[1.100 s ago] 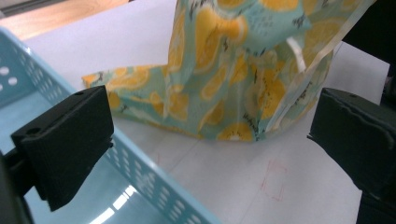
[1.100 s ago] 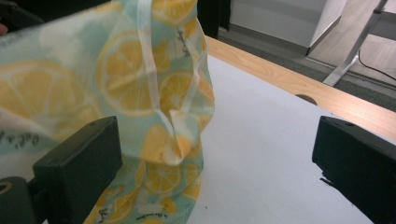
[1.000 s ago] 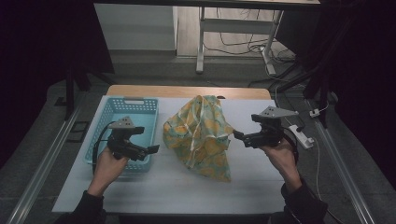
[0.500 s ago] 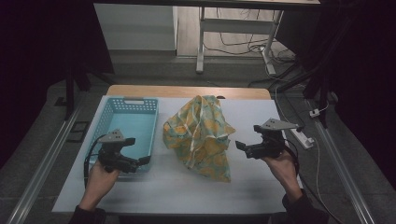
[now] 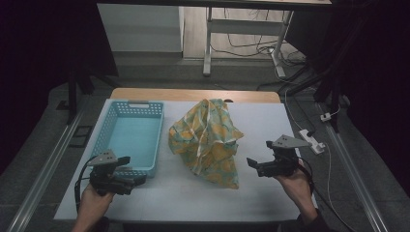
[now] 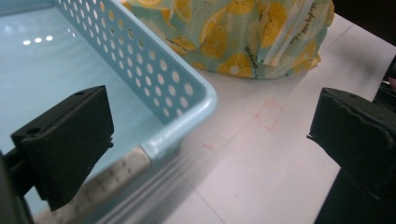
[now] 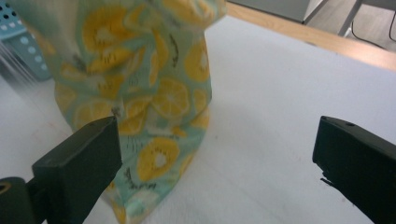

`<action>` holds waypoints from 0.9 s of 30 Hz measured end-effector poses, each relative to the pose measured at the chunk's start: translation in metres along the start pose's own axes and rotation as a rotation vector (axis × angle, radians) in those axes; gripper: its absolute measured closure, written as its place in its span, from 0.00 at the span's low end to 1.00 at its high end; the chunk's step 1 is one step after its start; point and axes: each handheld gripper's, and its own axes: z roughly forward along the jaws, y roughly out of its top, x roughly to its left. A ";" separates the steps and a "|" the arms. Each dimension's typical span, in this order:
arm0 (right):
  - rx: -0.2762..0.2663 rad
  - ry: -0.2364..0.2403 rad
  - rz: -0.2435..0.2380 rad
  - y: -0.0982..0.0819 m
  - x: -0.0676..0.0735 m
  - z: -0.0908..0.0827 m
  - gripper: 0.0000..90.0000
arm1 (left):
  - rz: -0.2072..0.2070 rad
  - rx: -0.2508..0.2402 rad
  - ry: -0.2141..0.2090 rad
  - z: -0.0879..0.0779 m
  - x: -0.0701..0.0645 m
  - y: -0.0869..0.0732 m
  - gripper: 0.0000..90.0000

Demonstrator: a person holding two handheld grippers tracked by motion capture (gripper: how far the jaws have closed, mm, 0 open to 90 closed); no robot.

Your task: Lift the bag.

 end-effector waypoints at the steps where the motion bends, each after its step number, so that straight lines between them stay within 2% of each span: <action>1: 0.005 -0.003 0.003 -0.003 0.001 0.000 0.01 | 0.000 0.001 0.001 -0.001 -0.001 -0.002 0.00; 5: 0.016 -0.011 0.021 -0.019 0.003 -0.003 0.00 | -0.009 0.006 0.010 -0.004 -0.002 -0.011 0.00; 8: 0.025 -0.026 0.024 -0.031 0.004 -0.006 0.00 | -0.011 0.003 0.029 -0.008 -0.003 -0.018 0.00; 10: 0.025 -0.027 0.028 -0.037 0.005 -0.008 0.00 | -0.010 -0.002 0.051 -0.011 -0.005 -0.023 0.00; 14: 0.021 -0.027 0.041 -0.047 0.004 -0.012 0.00 | -0.023 0.003 0.067 -0.017 -0.005 -0.032 0.00; 18: 0.024 -0.039 0.050 -0.055 0.004 -0.017 0.00 | -0.031 0.024 0.090 -0.019 -0.003 -0.041 0.00; 21: 0.029 -0.046 0.064 -0.062 0.002 -0.020 0.00 | -0.026 0.044 0.124 -0.020 -0.001 -0.047 0.00; 27: 0.060 -0.068 0.084 -0.078 -0.001 -0.024 0.00 | -0.048 0.073 0.155 -0.021 0.005 -0.056 0.00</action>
